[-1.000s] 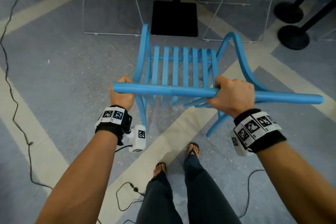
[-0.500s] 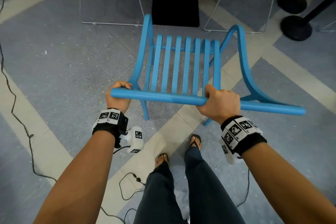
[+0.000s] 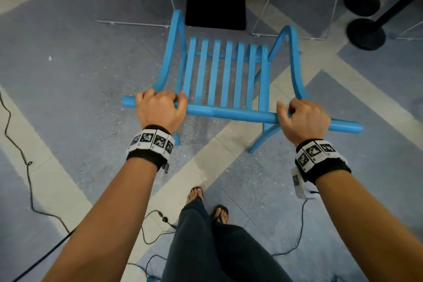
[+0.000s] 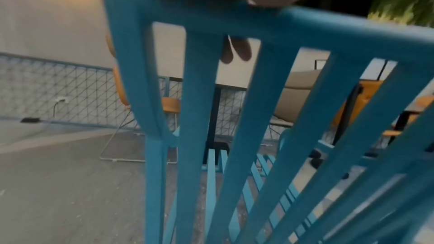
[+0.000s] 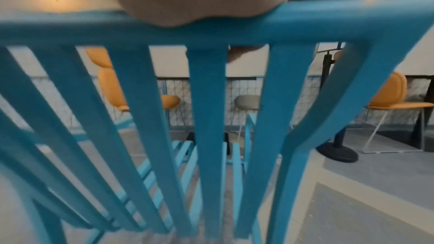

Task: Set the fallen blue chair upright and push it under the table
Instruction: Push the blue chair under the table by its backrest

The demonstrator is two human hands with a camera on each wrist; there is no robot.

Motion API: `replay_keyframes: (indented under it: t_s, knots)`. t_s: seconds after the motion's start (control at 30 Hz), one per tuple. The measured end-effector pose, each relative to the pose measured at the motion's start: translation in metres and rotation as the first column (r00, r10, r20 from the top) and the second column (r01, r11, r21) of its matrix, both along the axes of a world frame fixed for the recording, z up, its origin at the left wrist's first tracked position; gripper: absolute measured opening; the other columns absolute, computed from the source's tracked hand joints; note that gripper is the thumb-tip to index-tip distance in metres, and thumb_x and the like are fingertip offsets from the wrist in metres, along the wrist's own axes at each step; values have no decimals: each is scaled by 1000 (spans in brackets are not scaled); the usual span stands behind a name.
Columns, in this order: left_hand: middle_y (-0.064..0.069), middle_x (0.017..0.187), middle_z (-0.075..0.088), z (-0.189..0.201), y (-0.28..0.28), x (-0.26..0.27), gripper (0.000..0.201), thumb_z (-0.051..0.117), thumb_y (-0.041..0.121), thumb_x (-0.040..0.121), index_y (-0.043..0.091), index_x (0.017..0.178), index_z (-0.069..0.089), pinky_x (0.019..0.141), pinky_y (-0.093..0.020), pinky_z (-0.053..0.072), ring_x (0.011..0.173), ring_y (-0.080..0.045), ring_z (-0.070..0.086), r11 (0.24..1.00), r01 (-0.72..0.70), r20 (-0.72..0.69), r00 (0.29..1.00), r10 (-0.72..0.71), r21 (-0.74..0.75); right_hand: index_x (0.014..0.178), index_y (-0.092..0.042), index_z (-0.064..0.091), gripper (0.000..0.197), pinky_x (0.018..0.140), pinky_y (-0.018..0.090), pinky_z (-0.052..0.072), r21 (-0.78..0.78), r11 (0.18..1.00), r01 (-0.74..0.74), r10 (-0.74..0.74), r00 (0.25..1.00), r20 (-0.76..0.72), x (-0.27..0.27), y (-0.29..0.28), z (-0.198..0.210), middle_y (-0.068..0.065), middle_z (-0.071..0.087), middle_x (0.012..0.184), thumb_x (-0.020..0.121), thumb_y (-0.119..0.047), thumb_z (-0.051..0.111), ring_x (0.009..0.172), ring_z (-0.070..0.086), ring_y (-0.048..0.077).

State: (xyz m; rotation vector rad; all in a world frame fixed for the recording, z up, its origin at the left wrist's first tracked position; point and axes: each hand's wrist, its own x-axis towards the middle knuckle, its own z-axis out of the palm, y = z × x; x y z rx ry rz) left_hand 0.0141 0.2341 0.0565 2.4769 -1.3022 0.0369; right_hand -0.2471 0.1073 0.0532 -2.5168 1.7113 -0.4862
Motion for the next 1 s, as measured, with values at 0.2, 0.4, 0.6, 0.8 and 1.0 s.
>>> replay_keyframes:
  t_s: [0.2, 0.4, 0.6, 0.8, 1.0]
  knots:
    - [-18, 43, 59, 3, -16, -3, 44, 37, 30, 73, 4, 55, 68, 63, -35, 43, 51, -32, 53, 999, -10, 8, 1000, 9, 40, 51, -10, 51, 41, 48, 22, 21, -64, 998, 8, -9, 1000, -5, 2, -8, -5, 0, 39, 48, 76, -40, 38, 46, 36, 19]
    - [-20, 47, 60, 2, -58, 15, 44, 37, 29, 74, 3, 59, 69, 67, -37, 41, 54, -26, 40, 998, -68, -3, 998, 68, 18, 52, -10, 51, 41, 48, 22, 19, -70, 997, 15, -17, 999, -28, 24, -53, -6, 2, 41, 49, 75, -39, 35, 47, 37, 21]
    - [-17, 46, 60, 1, -126, 49, 46, 34, 30, 74, 4, 59, 69, 67, -37, 40, 55, -26, 40, 997, -77, -12, 997, 77, 16, 50, -11, 50, 40, 46, 20, 16, -66, 998, 9, -10, 1000, -21, 59, -123, -8, 3, 42, 46, 75, -38, 35, 43, 38, 23]
    - [-17, 46, 59, 7, -211, 95, 54, 26, 35, 72, 5, 58, 69, 68, -37, 40, 54, -26, 41, 996, -87, -23, 996, 87, 18, 50, -9, 53, 43, 46, 21, 24, -54, 999, 10, -9, 1000, 6, 109, -206, -6, 4, 44, 46, 73, -39, 33, 43, 39, 23]
    - [-21, 47, 57, 12, -275, 132, 53, 28, 34, 72, 1, 59, 69, 67, -39, 42, 56, -25, 36, 995, -96, -69, 993, 96, 4, 50, -9, 54, 41, 46, 22, 25, -54, 999, 6, -5, 1000, 19, 147, -274, -6, 3, 45, 47, 72, -38, 35, 44, 41, 23]
